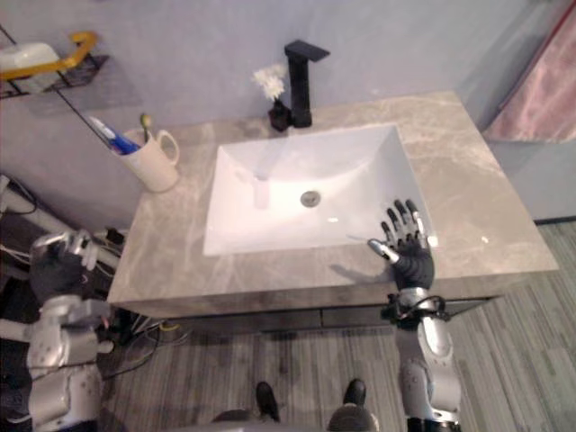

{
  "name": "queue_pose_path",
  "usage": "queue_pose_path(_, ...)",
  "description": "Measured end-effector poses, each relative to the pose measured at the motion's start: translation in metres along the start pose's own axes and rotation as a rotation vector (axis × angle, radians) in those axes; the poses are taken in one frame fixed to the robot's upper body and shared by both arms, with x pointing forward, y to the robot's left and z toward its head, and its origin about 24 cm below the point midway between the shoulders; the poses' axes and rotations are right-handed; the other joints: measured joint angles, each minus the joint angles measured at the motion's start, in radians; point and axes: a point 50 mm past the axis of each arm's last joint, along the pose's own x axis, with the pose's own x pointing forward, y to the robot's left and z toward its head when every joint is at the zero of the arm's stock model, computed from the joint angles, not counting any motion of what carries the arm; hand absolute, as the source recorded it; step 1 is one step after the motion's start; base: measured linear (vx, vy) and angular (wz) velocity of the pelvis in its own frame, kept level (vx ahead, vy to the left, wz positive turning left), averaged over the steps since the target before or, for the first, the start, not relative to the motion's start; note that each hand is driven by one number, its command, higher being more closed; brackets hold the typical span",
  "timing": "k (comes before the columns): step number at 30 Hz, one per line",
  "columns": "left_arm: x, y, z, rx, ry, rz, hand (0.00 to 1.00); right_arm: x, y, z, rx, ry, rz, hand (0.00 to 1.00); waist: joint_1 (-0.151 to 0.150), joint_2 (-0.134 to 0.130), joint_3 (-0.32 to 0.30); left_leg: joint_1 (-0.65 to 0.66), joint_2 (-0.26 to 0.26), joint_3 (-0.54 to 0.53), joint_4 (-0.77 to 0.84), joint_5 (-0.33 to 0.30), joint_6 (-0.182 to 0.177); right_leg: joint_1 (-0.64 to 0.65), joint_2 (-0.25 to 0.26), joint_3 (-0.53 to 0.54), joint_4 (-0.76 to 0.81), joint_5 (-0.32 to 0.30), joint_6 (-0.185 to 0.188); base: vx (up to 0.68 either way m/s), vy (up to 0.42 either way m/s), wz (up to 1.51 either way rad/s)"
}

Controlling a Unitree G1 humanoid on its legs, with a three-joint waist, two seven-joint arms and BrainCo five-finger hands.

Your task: Organize washtable

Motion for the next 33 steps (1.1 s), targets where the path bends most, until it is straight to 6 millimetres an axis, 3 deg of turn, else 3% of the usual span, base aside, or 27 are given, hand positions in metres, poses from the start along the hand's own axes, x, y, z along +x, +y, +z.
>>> queue_pose_path(6, -0.021, 0.033, 0.008, 0.051, -0.011, 0.155, 0.0, -0.004, -0.015, 0.007, -0.018, -0.031, -0.077, 0.0, 0.007, -0.008, -0.048, 0.016, 0.0, -0.021, 0.0, 0.001, -0.001, 0.028, -0.001, -0.023, 0.0, -0.005, 0.007, 0.0, 0.006, 0.09)
queue_pose_path(11, -0.043, 0.034, 0.009, 0.041, -0.006, 0.208, 0.0, -0.006, -0.019, 0.006, -0.013, -0.033, -0.104, 0.0, 0.006, -0.022, -0.07, 0.026, -0.001, -0.027, 0.0, 0.0, -0.002, 0.036, -0.001, -0.029, -0.003, -0.011, 0.013, -0.01, 0.007, 0.04)
queue_pose_path(17, -0.066, 0.032, -0.007, 0.01, 0.097, 0.208, 0.0, -0.028, -0.026, -0.019, 0.037, 0.054, -0.192, 0.0, -0.001, -0.029, -0.078, 0.032, 0.001, -0.038, 0.0, 0.001, -0.002, 0.049, 0.0, -0.042, 0.0, -0.018, 0.012, 0.02, 0.005, 0.06)
queue_pose_path(23, -0.091, 0.025, -0.044, -0.1, 0.273, 0.219, 0.0, -0.047, -0.013, -0.038, 0.065, 0.113, -0.206, 0.0, -0.003, -0.061, -0.1, 0.043, 0.004, -0.037, 0.0, -0.002, -0.004, 0.063, 0.0, -0.056, 0.001, -0.035, 0.024, 0.02, 0.007, 0.02)
queue_pose_path(26, -0.107, 0.029, -0.058, -0.099, 0.359, 0.257, 0.0, -0.057, -0.017, -0.038, 0.017, 0.123, -0.264, 0.0, 0.0, -0.069, -0.1, 0.057, 0.009, -0.016, 0.008, -0.014, -0.001, 0.061, -0.016, -0.068, 0.051, -0.069, 0.022, 0.04, 0.027, -0.08)
queue_pose_path(29, -0.118, 0.037, -0.071, -0.091, 0.426, 0.322, 0.0, -0.068, -0.034, -0.031, -0.066, 0.104, -0.394, 0.0, 0.016, -0.071, -0.104, 0.055, 0.02, 0.018, 0.056, -0.062, -0.004, 0.058, -0.052, -0.121, 0.12, -0.099, 0.03, 0.03, 0.049, -0.21)
queue_pose_path(33, -0.131, 0.054, -0.08, -0.049, 0.472, 0.453, 0.0, -0.102, -0.08, -0.011, -0.188, 0.045, -0.72, 0.0, 0.013, -0.066, -0.119, 0.056, 0.024, 0.056, 0.083, -0.078, -0.003, 0.055, -0.081, -0.143, 0.169, -0.113, 0.044, 0.08, 0.039, 0.0)
